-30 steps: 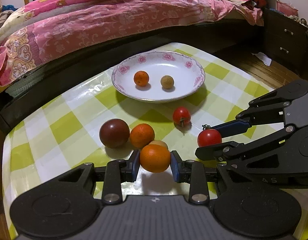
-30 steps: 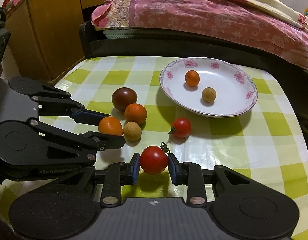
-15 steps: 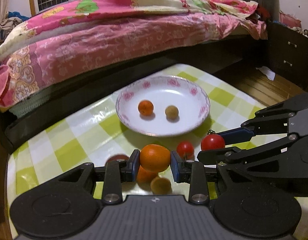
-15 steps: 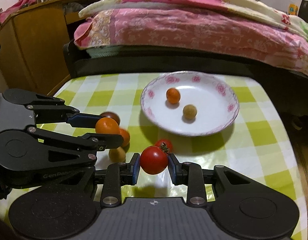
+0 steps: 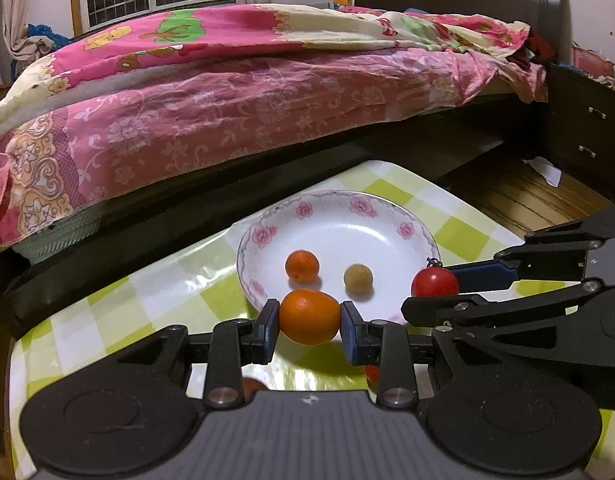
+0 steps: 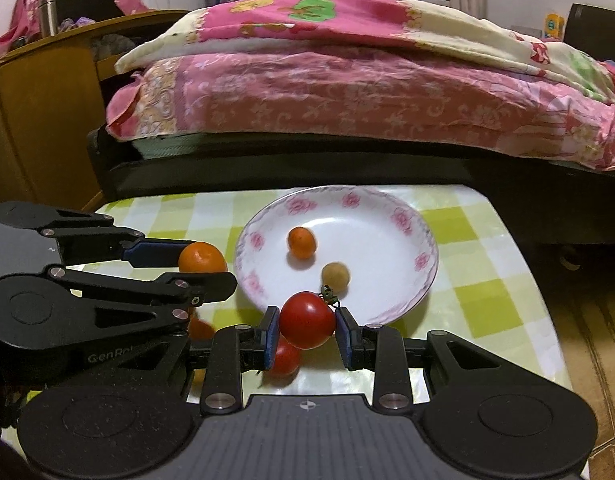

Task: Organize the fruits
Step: 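Lift and carry the cherry tomato and orange with both tools toward the plate, then lower both fruits into the plate and open both tools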

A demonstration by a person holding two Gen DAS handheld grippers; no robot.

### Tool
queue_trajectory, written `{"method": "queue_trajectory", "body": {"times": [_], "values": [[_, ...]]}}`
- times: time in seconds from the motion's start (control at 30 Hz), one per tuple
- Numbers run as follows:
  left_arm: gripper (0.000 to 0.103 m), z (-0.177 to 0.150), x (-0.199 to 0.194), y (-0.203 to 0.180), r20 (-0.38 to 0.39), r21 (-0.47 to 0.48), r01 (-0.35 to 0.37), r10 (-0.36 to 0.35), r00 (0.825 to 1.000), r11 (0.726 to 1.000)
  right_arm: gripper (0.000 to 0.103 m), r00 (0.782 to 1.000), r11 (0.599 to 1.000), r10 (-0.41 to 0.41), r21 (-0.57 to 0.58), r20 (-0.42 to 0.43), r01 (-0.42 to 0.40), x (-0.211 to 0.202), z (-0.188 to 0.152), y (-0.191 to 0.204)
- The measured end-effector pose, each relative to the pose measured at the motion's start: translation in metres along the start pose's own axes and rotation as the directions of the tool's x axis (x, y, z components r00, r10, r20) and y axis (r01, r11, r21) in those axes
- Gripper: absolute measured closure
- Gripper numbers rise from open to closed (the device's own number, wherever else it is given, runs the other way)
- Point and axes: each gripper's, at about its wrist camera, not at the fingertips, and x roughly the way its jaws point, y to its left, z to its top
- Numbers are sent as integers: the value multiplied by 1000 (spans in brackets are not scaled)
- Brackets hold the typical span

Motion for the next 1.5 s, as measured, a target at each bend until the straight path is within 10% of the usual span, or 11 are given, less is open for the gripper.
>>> {"method": "queue_trajectory", "body": {"times": [1.5], "values": [[64,12,77,13,-66,-21,-15,13,998,1000,76,999,998,-50,-46,-14,49,68,16,-29]]}}
